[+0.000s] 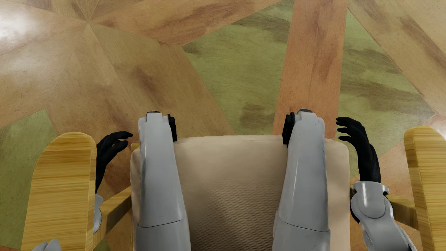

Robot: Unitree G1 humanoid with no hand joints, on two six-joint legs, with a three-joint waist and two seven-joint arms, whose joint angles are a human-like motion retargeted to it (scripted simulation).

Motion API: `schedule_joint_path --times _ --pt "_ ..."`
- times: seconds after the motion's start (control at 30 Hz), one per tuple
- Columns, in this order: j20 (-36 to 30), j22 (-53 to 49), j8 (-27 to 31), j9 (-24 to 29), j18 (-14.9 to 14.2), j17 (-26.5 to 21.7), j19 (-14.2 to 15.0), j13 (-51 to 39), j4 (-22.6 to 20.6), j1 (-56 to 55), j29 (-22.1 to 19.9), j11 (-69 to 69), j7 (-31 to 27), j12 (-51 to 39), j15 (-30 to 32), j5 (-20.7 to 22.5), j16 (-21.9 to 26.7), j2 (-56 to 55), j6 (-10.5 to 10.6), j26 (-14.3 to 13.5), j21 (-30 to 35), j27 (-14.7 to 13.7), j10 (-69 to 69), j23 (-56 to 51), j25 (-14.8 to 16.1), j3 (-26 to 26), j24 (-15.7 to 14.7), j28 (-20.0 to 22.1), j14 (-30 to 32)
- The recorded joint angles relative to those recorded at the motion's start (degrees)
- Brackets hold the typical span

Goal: Stand up from the chair

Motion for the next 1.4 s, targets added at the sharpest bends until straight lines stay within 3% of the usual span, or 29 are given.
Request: schedule_joint_path --times 0.03,0.07,0.13,0.17,0.2,0.23,0.3,0.37,0.4,0.47,0.57,0.67,0.73,0.8,0.83,0.87,0.93,1.0,1.07,1.1,1.2,1.3,1.4 --pt "-2.1 -4.3 0.3 1.0 -0.1 -3.2 0.6 -1.9 -0.2 -2.0 -3.8 0.2 -0.2 -2.9 -0.3 -0.2 3.1 -1.8 0.5 -1.9 0.3 -2.6 0.2 -6.9 -1.0 0.0 1.8 5.1 -0.2" --pt "-5.4 -7.6 0.7 2.0 -0.3 -7.0 1.2 -4.5 -0.5 -4.0 -4.1 0.2 -0.3 -7.8 -0.6 -0.5 6.6 -3.7 1.0 -3.6 1.2 -4.1 0.3 -12.7 -2.9 0.0 3.7 6.9 -0.4" --pt "-17.3 -11.6 1.3 4.7 -1.0 -16.7 2.0 -12.1 -0.5 -7.4 4.0 0.1 -0.4 -23.4 -1.1 -0.7 13.7 -7.2 1.8 -5.9 5.1 -5.1 0.2 -21.0 -4.9 0.3 5.9 3.4 -1.0" --pt "-26.7 -12.7 1.6 6.0 -1.3 -22.1 2.3 -17.3 -0.7 -9.2 9.9 0.1 -0.4 -33.9 -1.5 -1.1 16.9 -8.8 2.3 -6.7 9.0 -4.8 0.1 -23.7 -4.0 0.4 5.7 0.5 -1.2" --pt "-38.4 -13.2 1.9 7.3 -1.6 -27.2 2.5 -24.0 -0.9 -10.5 12.5 0.0 -0.2 -46.4 -2.0 -1.4 19.5 -10.2 2.4 -7.5 15.2 -5.5 -0.1 -25.2 -2.8 0.5 4.9 -1.6 -1.5" --pt "-50.7 -13.3 1.9 8.3 -2.0 -31.1 2.4 -31.5 -0.8 -11.8 11.0 -0.1 -0.2 -59.3 -2.5 -1.1 21.1 -11.6 2.4 -8.9 22.8 -7.0 -0.2 -25.5 -1.1 0.5 4.3 -3.9 -2.0" --pt "-70.9 -13.9 1.6 10.9 -2.1 -35.7 2.0 -48.8 -0.8 -13.4 8.7 -1.0 0.0 -80.9 -3.4 -0.9 21.7 -13.2 2.3 -10.5 36.7 -8.3 -1.1 -24.7 1.9 0.4 2.0 1.0 -2.8" --pt "-80.0 -14.0 1.3 12.8 -1.8 -36.1 2.0 -63.5 -1.2 -13.5 4.5 -3.0 0.2 -90.9 -4.4 -0.5 20.1 -13.4 2.1 -11.3 50.1 -10.0 -3.0 -23.9 3.1 0.4 0.9 5.6 -3.5" --pt "-80.7 -13.5 0.9 13.1 -1.3 -35.8 1.5 -66.8 -1.6 -13.2 4.6 -4.6 0.5 -91.5 -4.4 0.2 19.3 -13.2 2.1 -11.3 53.5 -10.1 -4.6 -23.9 3.0 0.4 1.3 6.3 -3.5" --pt "-76.9 -10.1 0.3 13.1 -0.4 -32.4 0.2 -66.9 -2.1 -11.1 4.8 -9.8 1.3 -88.3 -4.1 1.6 16.9 -11.2 2.2 -11.2 53.7 -9.4 -9.8 -21.1 1.7 0.3 2.6 5.9 -2.9" --pt "-67.5 1.4 -1.6 10.9 0.9 -24.3 -2.1 -60.3 -2.2 -3.7 9.1 -22.8 3.4 -77.7 -2.0 3.1 10.2 -3.3 2.0 -11.3 49.3 -8.0 -22.4 -10.1 -3.3 0.2 6.4 0.6 -0.4" --pt "-57.5 21.1 -4.1 7.3 2.6 -11.7 -4.4 -54.6 -1.8 8.3 17.6 -39.5 6.1 -66.8 1.6 4.8 -1.8 9.6 2.0 -12.6 45.3 -6.6 -38.2 8.7 -11.4 0.0 12.4 -7.5 3.2" --pt "-51.5 37.1 -5.7 3.9 3.2 -2.0 -5.4 -51.4 -1.3 17.8 24.1 -51.3 8.3 -61.0 4.4 5.7 -11.8 19.7 1.9 -13.4 42.8 -6.1 -49.0 24.8 -17.0 -0.1 16.0 -15.4 5.7" --pt "-48.1 49.8 -7.7 0.0 3.4 7.5 -5.8 -48.4 -0.7 27.6 27.5 -62.8 11.2 -55.8 7.6 5.9 -19.6 30.3 1.9 -13.6 41.5 -5.1 -59.4 40.9 -22.9 -0.4 19.7 -22.0 8.4" --pt "-46.3 53.4 -8.6 -2.5 3.6 11.3 -5.8 -46.4 -0.7 32.8 30.6 -68.6 12.3 -53.0 9.4 6.2 -22.2 35.6 1.5 -12.4 40.8 -3.5 -64.7 46.7 -24.9 -0.4 20.3 -27.0 9.8" --pt "-43.5 56.6 -9.3 -5.2 3.9 14.1 -6.0 -43.9 -0.5 38.2 32.8 -74.6 13.5 -49.6 11.2 6.8 -24.1 41.3 1.2 -9.2 40.2 -1.4 -70.0 50.1 -25.7 -0.2 18.0 -29.4 11.0" --pt "-37.6 59.0 -10.4 -10.8 5.5 16.1 -7.4 -36.8 -1.5 49.1 35.1 -86.8 15.8 -41.6 14.2 8.2 -25.7 53.1 0.6 -3.5 36.9 2.0 -80.2 52.5 -23.6 0.3 11.8 -30.3 13.1" --pt "-32.7 56.3 -11.2 -17.1 7.1 15.4 -8.5 -28.7 -3.3 58.8 34.3 -97.1 17.8 -33.9 16.5 9.0 -23.9 63.7 0.3 -3.2 32.3 4.1 -89.4 52.8 -18.5 0.3 7.6 -31.3 14.7" --pt "-28.5 51.9 -12.3 -23.6 7.8 13.6 -9.0 -20.9 -4.4 66.3 32.2 -105.5 19.2 -26.9 18.0 9.4 -21.1 72.2 0.2 -3.4 27.4 5.4 -96.5 52.5 -13.5 0.4 5.9 -31.3 15.6" --pt "-25.9 50.2 -12.8 -26.4 8.2 12.9 -9.0 -17.7 -4.7 69.6 31.4 -108.7 19.8 -23.8 18.4 9.5 -19.8 75.7 0.1 -4.0 25.0 5.1 -99.3 52.3 -12.4 0.5 5.5 -31.6 15.6" --pt "-17.6 51.8 -14.5 -31.3 7.9 12.0 -8.0 -10.4 -4.9 78.9 28.8 -112.1 22.5 -16.1 16.7 9.5 -18.2 84.1 -0.1 -4.5 19.2 3.9 -105.1 55.0 -11.2 1.1 3.6 -29.3 15.4" --pt "-12.8 63.1 -15.7 -34.5 7.8 12.8 -7.2 -7.5 -4.6 84.9 28.4 -114.5 24.4 -12.2 16.0 9.8 -19.7 90.0 -0.7 -0.6 16.9 5.3 -107.2 62.8 -11.3 1.7 0.7 -23.9 14.0" --pt "-12.3 71.3 -16.0 -36.4 6.8 13.6 -6.6 -5.6 -3.9 86.2 28.8 -114.7 24.6 -10.6 14.7 9.6 -19.9 91.8 -1.1 0.8 14.7 6.1 -106.7 67.4 -12.4 1.9 2.9 -25.1 12.7"
